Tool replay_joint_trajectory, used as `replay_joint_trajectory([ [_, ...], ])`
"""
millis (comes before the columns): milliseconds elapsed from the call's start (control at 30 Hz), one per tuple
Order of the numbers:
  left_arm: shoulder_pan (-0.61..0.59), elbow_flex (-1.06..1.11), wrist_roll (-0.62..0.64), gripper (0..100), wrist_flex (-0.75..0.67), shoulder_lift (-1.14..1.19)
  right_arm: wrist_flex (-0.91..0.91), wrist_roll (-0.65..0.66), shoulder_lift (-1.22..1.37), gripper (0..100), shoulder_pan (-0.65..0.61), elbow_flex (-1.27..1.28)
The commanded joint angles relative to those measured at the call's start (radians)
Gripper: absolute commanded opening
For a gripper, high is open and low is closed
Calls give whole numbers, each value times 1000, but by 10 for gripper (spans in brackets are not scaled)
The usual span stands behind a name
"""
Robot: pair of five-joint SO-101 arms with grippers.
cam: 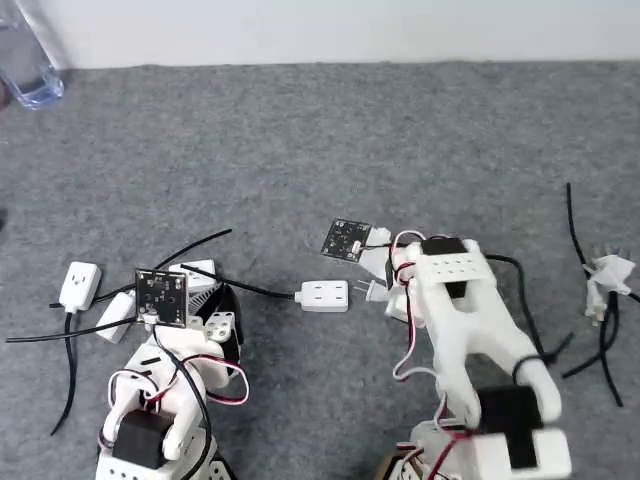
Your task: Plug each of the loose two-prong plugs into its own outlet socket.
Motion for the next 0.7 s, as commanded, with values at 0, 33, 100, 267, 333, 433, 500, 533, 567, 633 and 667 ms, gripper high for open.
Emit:
replay_joint_trajectory([
  [0, -3, -2, -8, 12, -26, -12, -41, -18, 62, 9, -13, -5],
  [33, -3, -2, -8, 12, -26, -12, -48, -20, 82, 9, -13, -5],
  [100, -3, -2, -8, 12, -26, -12, -53, -20, 104, 9, -2, -5],
  [267, -3, -1, -8, 13, -26, -12, -4, -20, 97, 13, 18, -3],
  [333, -3, -1, -8, 13, -26, -12, 28, -18, 96, 35, 16, -3],
  [433, -3, -1, -8, 13, -26, -12, 33, -18, 94, 142, 22, -8],
  [500, -3, -1, -8, 13, -26, -12, 33, -17, 94, 235, 19, -11],
  [533, -3, -1, -8, 13, -26, -12, 35, -17, 85, 276, 15, -11],
  [567, -3, -1, -8, 13, -26, -12, 41, -17, 73, 310, 7, -11],
  [633, -3, -1, -8, 13, -26, -12, 71, -17, 33, 359, -27, -11],
  [667, -3, -1, -8, 13, -26, -12, 96, -18, 8, 370, -44, -11],
])
